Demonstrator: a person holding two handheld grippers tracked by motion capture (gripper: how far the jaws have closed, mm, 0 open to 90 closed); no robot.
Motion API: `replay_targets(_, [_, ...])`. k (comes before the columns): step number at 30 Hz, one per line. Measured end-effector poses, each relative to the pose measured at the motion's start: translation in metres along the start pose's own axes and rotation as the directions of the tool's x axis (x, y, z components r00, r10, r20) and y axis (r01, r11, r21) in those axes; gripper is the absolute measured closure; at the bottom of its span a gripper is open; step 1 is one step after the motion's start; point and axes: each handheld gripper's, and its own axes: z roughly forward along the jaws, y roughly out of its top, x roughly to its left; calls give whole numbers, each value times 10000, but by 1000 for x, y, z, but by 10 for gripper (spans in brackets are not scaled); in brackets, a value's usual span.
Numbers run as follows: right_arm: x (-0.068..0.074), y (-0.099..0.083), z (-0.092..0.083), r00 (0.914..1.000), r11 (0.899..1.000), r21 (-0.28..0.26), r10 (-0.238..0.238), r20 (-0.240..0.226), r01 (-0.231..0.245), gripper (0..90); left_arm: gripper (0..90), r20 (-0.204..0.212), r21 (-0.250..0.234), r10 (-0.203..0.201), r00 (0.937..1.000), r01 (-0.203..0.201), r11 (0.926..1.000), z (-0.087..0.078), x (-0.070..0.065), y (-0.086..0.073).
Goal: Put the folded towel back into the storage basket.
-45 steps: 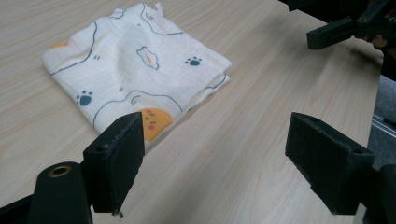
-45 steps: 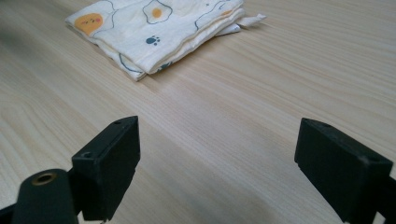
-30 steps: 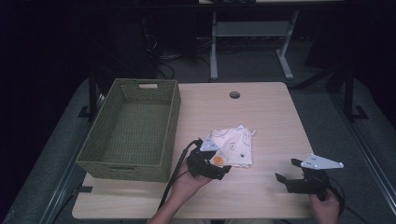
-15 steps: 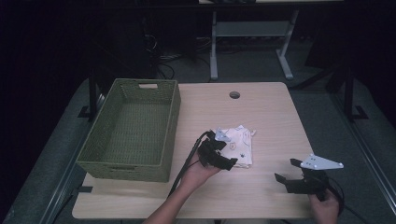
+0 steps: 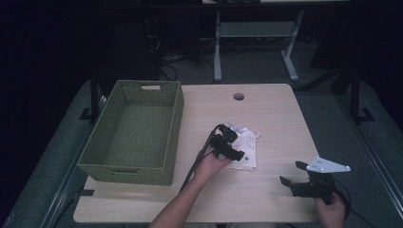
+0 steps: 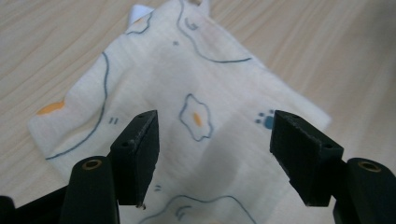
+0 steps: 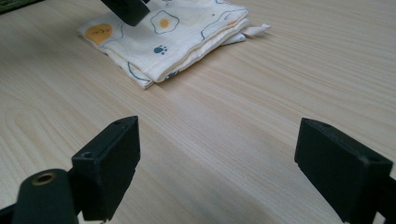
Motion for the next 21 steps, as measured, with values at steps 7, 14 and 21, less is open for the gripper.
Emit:
replay_targets(7, [0, 0, 1, 10000, 10000, 22, -6, 26, 6, 138, 352, -406, 431, -112, 9991, 129, 9990, 14, 6, 4])
replay_targets(14, [2, 1, 1, 10000, 9999, 29, -96, -14, 96, 138, 373, -918, 925, 63, 9958, 23, 9957, 25, 7, 2])
replay_targets(21, [5, 2, 3, 9998, 9998, 36, -172, -41, 172, 138, 574, -861, 1027, 260, 9959, -171, 9946, 22, 6, 2])
